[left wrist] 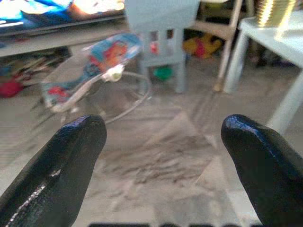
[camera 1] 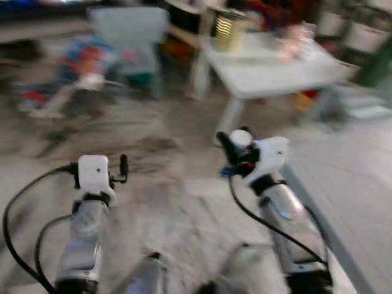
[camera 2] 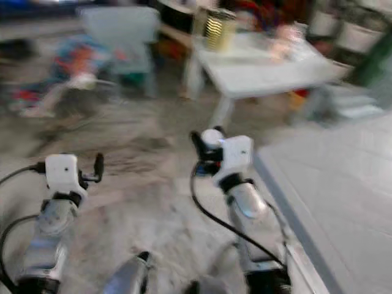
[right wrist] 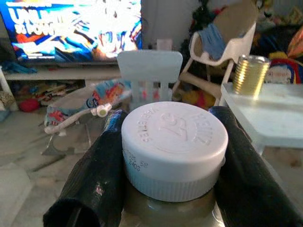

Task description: Restocking fridge

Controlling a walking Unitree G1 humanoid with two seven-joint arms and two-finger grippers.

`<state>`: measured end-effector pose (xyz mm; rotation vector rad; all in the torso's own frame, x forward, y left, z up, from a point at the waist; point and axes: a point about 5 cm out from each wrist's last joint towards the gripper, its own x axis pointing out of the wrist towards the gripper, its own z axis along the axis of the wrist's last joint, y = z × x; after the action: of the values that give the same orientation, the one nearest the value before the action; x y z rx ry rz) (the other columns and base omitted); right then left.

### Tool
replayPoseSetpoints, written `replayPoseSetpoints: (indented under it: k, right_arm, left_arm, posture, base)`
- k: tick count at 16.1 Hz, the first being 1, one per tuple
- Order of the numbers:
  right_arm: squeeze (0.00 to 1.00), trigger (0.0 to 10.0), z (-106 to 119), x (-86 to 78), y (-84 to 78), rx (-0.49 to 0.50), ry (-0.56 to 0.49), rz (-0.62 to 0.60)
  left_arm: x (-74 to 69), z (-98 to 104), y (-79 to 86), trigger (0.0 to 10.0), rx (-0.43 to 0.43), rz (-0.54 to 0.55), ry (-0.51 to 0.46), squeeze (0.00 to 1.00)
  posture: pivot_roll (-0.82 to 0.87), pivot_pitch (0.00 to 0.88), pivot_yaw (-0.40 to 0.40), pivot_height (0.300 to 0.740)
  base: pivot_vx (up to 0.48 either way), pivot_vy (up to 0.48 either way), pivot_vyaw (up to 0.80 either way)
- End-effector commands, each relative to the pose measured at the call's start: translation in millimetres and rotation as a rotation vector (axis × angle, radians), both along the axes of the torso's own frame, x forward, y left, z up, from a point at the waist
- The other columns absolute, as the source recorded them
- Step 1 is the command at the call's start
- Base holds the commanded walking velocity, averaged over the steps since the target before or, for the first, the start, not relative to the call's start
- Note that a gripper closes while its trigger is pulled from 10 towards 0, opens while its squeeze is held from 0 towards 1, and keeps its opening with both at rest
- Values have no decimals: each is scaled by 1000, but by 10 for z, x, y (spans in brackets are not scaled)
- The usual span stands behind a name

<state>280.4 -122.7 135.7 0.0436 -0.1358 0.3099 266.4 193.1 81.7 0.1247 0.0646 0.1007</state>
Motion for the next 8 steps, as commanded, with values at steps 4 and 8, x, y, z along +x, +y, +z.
replayPoseSetpoints:
  k: [4,8]
  right_arm:
    - [0,10000,-39,-13,-346,-51,-25,-143]
    - [0,10000,-100,-13,-472,-89,-44,-240]
  left_arm:
    - [-232,-127,102,10000,61,-2,60,0]
    - [-121,-71,130,10000,37,-16,55,0]
  posture:
    - [140,69,-74,740]
    - [137,39,-30,740]
  base:
    - [0,0,788]
    - [0,0,789]
